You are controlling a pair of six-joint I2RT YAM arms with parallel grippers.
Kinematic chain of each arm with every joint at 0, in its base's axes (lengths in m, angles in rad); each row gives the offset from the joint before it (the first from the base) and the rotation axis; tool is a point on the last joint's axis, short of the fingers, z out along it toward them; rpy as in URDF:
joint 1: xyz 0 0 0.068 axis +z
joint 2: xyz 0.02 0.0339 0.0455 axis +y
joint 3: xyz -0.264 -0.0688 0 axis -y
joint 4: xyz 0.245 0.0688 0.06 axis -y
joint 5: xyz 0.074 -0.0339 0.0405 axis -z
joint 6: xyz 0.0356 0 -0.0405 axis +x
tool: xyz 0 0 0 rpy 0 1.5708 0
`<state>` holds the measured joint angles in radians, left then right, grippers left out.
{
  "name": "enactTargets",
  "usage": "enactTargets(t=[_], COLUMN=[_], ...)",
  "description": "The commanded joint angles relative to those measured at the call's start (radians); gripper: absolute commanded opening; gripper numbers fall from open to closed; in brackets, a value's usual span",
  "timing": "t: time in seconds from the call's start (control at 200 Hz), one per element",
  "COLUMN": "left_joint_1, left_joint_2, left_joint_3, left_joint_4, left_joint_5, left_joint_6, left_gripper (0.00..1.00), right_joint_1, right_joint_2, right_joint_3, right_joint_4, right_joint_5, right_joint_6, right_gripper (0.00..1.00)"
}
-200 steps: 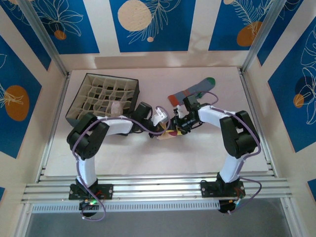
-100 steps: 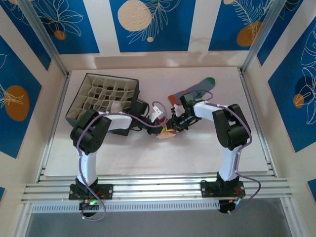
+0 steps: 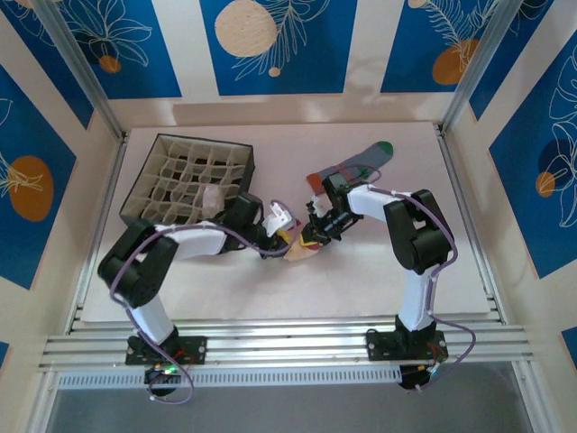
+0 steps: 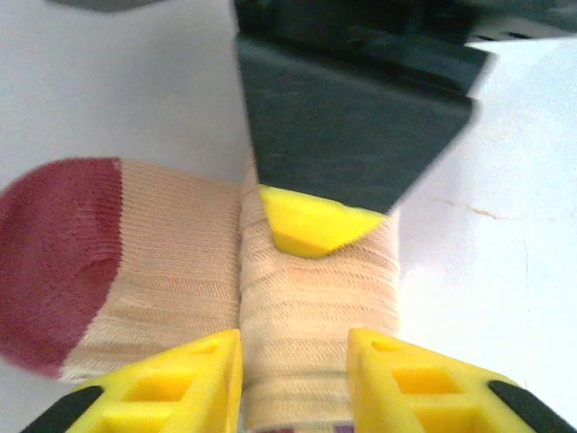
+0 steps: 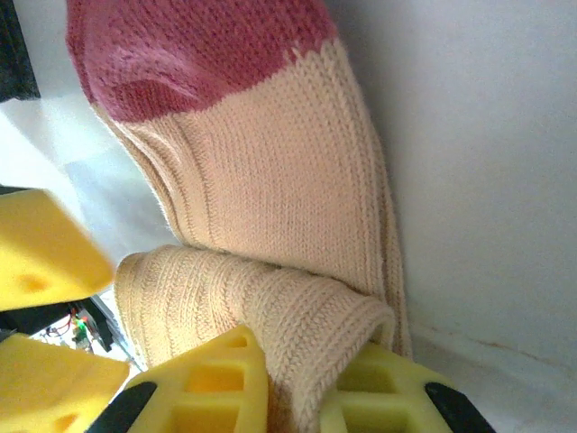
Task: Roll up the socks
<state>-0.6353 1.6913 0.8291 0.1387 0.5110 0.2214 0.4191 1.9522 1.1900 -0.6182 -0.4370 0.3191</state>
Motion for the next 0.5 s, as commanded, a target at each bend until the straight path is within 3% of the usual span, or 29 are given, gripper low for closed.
enactTargets(t=[0.0, 0.34, 0.495], left_joint_1=[-0.028, -0.241, -0.291], left_joint_2=[-0.104, -0.155, -0.101], left_joint_3=[-0.072, -0.200, -0.164], left_joint_4=[0.094, 0.278, 0.251], left_joint_5=[-0.078, -0.410, -0.461], left_joint_6=[0.118, 0.399, 0.455], left_gripper=[0.36, 0.46, 0.46], right_joint_1=[0.024, 0.043, 0.043], right_joint_2=[0.034, 0.038, 0.037], right_joint_3=[-0.061, -0.047, -0.044], right_joint_4=[-0.134, -0.158, -0.172], right_joint_5=[0.178, 0.182, 0.187], right_joint_6=[-0.016, -0.010, -0.011], right_gripper=[0.10, 0.10, 0.10])
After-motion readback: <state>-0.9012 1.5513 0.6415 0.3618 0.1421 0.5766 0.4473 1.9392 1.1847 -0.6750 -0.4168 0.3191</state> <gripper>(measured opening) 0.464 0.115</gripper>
